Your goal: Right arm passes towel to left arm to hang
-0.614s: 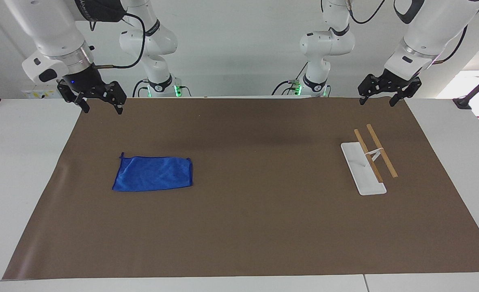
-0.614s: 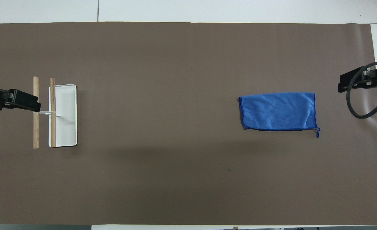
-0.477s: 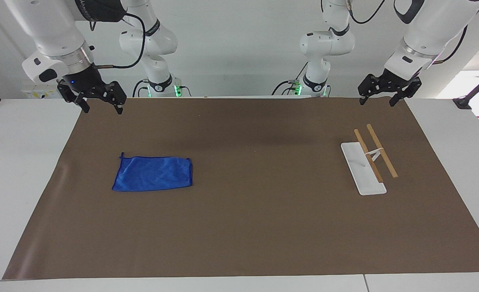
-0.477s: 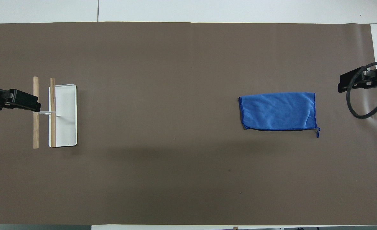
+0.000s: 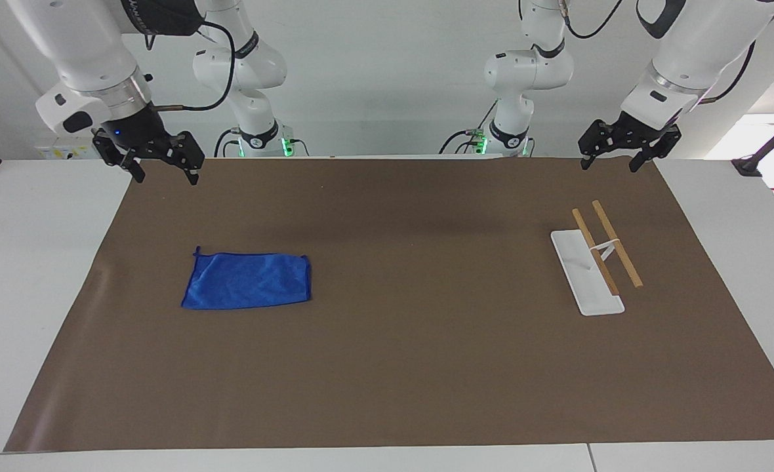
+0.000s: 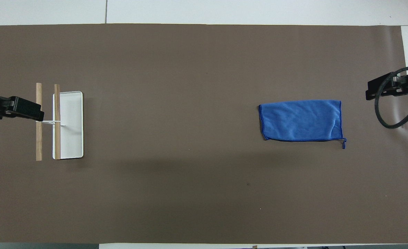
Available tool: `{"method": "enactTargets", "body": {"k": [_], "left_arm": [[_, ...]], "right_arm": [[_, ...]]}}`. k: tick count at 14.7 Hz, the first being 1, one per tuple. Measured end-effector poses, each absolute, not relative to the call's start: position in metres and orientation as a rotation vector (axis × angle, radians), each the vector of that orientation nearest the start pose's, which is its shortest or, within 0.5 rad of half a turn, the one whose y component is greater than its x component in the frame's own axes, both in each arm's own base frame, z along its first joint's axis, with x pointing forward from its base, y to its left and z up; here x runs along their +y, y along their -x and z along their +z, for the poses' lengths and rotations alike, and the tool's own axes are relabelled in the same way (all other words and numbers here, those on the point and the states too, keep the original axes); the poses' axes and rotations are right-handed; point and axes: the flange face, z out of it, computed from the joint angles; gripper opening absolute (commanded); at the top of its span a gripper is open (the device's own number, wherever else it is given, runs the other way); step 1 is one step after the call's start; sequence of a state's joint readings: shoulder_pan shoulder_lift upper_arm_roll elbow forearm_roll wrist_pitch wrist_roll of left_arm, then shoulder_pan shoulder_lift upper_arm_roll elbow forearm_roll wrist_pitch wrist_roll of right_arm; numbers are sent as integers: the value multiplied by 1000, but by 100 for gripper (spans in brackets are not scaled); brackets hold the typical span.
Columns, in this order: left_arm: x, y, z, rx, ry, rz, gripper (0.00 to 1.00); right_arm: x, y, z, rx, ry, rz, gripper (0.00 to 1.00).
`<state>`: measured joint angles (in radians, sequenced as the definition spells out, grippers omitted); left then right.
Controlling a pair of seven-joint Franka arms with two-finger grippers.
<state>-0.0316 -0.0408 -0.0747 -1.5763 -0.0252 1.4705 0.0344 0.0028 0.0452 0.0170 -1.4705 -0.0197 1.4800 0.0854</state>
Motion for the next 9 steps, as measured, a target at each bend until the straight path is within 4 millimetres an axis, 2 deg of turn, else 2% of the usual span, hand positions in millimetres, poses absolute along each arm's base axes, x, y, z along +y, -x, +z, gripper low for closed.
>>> {"method": "enactTargets", "body": {"k": [6,9], "left_arm": [[-60,-528,636,225,3152,104,100],[-60,-528,636,225,3152,104,100]], "right_arm": [[11,-555,624,97,3160,70,100],[14,-548,594,88,3160,18,100]]}}
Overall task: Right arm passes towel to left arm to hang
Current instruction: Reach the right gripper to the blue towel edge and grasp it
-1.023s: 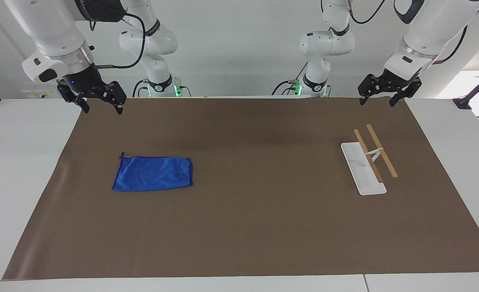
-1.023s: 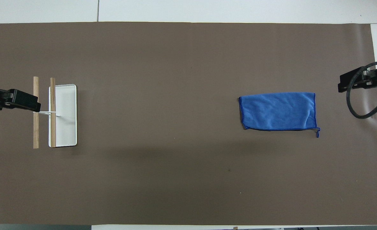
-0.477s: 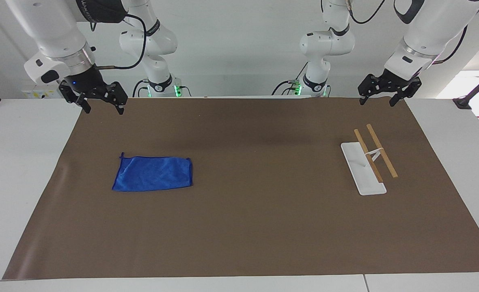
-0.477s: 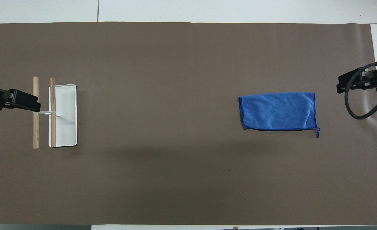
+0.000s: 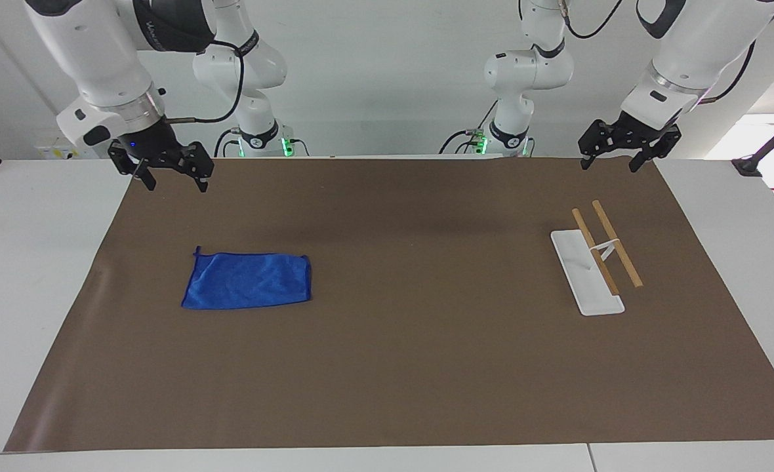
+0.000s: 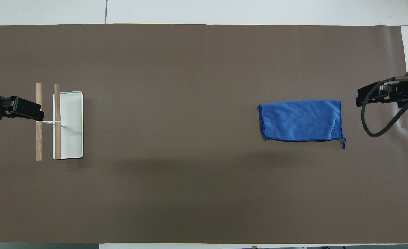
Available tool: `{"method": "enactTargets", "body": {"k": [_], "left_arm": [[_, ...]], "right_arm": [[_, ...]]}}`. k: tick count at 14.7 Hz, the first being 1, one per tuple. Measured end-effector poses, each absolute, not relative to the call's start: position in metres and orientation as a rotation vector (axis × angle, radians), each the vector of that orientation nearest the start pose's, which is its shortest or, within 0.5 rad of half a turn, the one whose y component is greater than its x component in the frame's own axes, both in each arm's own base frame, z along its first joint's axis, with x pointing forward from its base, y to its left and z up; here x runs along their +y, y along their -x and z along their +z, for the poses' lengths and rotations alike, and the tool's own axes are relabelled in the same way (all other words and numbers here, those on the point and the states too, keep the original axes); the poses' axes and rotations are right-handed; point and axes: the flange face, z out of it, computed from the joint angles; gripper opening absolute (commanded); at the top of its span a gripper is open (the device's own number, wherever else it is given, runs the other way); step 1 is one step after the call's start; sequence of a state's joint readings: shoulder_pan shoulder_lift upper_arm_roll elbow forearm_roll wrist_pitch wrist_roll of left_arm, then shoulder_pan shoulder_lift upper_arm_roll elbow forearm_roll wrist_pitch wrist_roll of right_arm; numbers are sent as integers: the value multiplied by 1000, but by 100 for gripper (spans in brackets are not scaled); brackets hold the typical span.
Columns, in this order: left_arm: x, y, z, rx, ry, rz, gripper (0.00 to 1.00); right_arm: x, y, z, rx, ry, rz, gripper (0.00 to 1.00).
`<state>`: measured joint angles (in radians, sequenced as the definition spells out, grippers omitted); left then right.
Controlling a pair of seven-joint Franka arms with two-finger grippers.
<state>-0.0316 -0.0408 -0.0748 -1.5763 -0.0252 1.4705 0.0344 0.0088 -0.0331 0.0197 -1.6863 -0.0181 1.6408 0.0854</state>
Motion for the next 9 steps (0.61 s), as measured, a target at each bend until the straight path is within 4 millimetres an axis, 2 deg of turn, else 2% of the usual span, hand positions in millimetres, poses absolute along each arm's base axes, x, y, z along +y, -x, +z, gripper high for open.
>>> {"method": "enactTargets", "body": {"k": [1,3,9], "left_arm": [[-60,-528,636,225,3152,104,100],[-60,-528,636,225,3152,104,100],[-60,-528,636,225,3152,104,100]], "right_arm": [[15,-546,583,84,3158,-28,100],[16,-542,547,74,3155,-93,100],[15,-526,413,50,3148,-75,100]]}}
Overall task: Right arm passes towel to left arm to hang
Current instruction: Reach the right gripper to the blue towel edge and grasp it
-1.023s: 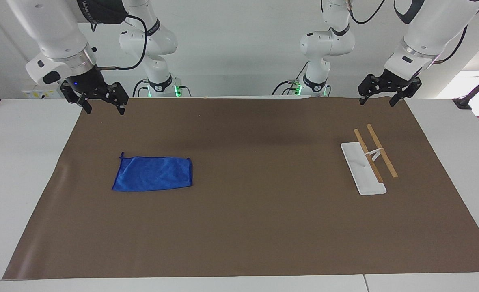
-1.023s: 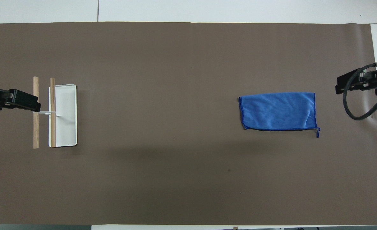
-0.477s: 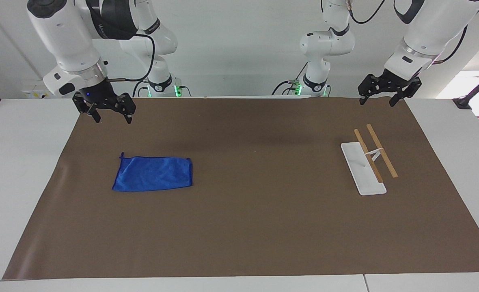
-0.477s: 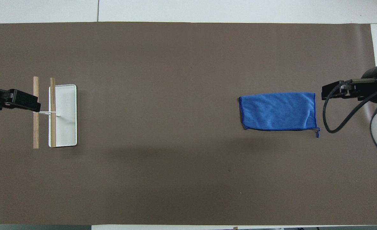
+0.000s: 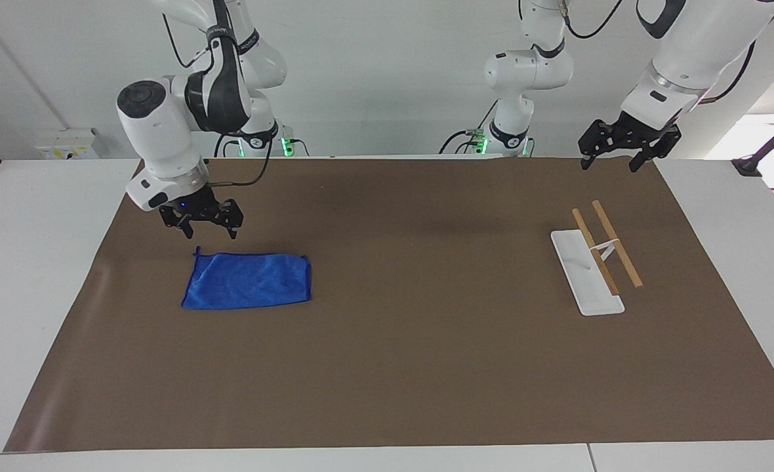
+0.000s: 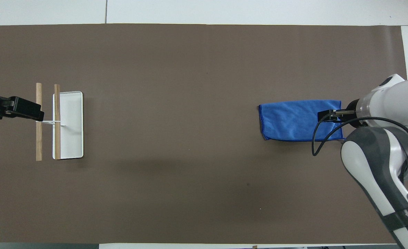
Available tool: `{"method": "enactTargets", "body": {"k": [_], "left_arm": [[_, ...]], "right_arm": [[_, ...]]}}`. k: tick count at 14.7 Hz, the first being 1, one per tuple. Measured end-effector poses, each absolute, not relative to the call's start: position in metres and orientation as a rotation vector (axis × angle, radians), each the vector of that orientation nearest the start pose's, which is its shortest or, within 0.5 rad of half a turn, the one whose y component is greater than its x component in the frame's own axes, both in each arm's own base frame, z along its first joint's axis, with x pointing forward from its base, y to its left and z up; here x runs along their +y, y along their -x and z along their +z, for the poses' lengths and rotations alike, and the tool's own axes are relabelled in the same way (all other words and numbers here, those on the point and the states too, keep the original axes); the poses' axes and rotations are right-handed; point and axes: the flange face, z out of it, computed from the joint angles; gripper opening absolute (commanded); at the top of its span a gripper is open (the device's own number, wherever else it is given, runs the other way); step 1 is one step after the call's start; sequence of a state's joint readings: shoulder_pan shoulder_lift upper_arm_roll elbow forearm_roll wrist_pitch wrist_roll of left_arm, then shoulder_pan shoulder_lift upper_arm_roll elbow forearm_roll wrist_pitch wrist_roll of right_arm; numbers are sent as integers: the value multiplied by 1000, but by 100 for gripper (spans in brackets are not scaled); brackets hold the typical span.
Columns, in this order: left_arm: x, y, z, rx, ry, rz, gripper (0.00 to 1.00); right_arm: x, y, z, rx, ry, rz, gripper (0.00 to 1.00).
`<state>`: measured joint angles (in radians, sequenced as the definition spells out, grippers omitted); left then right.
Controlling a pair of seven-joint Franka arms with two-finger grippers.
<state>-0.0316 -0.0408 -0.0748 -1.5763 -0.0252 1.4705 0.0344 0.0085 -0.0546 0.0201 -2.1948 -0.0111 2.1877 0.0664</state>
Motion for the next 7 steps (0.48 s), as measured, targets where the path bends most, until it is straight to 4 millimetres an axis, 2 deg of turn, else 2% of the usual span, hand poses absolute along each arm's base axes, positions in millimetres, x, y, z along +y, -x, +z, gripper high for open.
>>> {"method": "enactTargets", "body": {"k": [3,7], "left_arm": [[-60,-528,636,225,3152,104,100],[-60,-528,636,225,3152,104,100]], "right_arm": [[9,-515,360,-32,3133,-118,100],[-2,-521,327,-86,3130,-159,100]]}}
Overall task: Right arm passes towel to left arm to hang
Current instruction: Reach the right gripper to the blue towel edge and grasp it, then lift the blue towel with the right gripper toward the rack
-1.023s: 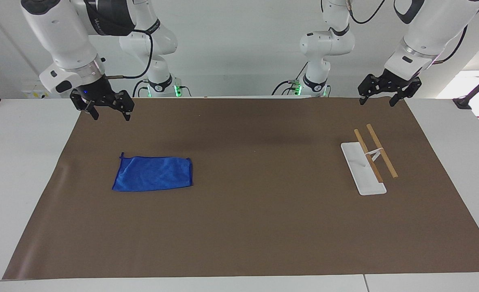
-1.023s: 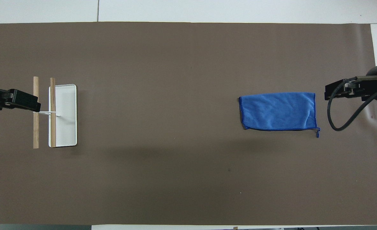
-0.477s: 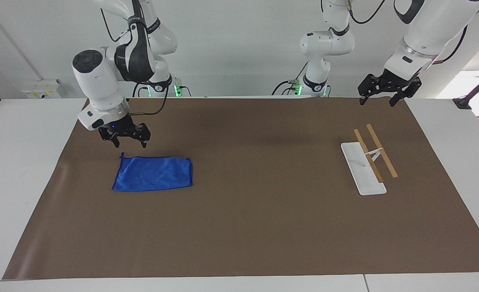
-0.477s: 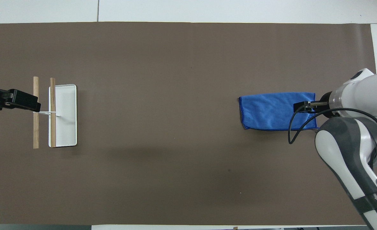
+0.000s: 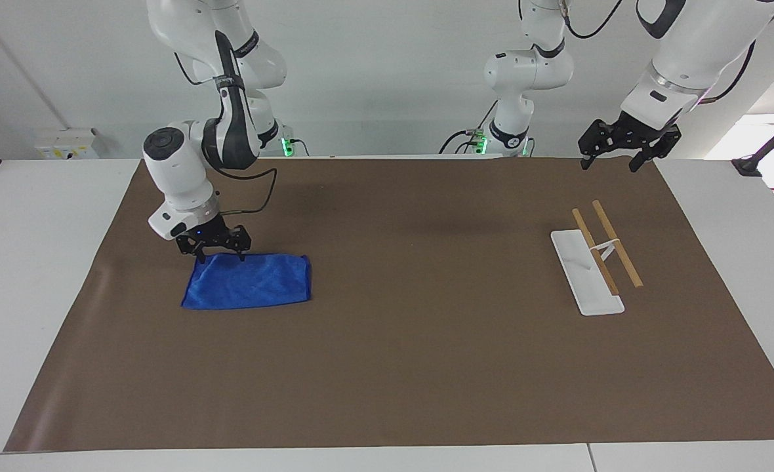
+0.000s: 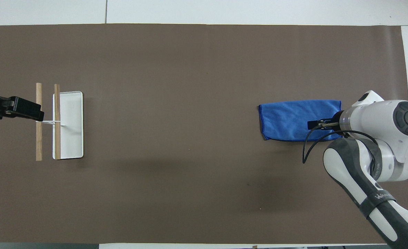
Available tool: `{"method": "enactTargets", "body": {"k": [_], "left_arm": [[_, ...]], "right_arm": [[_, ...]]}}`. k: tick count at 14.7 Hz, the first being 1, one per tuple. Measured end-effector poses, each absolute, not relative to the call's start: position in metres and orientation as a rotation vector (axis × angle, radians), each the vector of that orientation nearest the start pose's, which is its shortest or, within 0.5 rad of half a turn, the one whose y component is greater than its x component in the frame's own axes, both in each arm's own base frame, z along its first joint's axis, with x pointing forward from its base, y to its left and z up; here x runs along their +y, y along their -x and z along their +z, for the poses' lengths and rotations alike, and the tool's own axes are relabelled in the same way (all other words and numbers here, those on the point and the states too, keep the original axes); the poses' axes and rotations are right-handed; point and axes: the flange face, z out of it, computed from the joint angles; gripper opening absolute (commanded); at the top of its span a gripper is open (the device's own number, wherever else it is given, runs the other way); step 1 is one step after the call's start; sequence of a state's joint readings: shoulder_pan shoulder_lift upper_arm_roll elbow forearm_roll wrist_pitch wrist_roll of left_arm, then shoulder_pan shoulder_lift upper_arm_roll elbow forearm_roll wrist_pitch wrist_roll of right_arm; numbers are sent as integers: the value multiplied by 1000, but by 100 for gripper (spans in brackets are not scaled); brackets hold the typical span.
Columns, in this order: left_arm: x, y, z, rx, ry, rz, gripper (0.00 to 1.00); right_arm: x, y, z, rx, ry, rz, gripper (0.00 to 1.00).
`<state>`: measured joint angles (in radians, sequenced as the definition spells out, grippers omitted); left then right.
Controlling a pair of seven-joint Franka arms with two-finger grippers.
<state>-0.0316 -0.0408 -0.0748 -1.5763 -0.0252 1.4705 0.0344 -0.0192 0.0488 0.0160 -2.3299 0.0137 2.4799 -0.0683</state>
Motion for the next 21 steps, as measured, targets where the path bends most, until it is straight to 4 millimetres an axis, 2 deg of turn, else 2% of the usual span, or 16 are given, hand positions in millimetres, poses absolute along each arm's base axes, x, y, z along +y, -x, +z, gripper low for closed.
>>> {"method": "enactTargets", "body": {"k": [5,8,9,10,11,13,14,19,21], "left_arm": [[-60,-528,636,225,3152,104,100],[-60,-528,636,225,3152,104,100],[-60,-528,636,225,3152,104,100],[-60,-528,636,225,3152,104,100],[-60,-528,636,225,3152,104,100],[-60,-528,636,225,3152,104,100],[-60,-528,636,225,3152,104,100],[-60,-528,636,225,3152,104,100],[-60,-528,636,225,3152,104,100]], "right_arm": [[-19,-525,294,-76,3133,-134,100],[-15,-527,284,-87,3132,-150,100],[-14,-527,283,-91,3132,-148,90],[-13,-527,283,-92,3131,-148,68],[-13,-527,283,-92,3131,-148,52],[-13,-527,283,-93,3131,-149,6],[-13,-528,283,-93,3131,-149,0],[-10,-532,294,-104,3130,-81,0],[0,-544,315,-134,3125,-9,0]]}}
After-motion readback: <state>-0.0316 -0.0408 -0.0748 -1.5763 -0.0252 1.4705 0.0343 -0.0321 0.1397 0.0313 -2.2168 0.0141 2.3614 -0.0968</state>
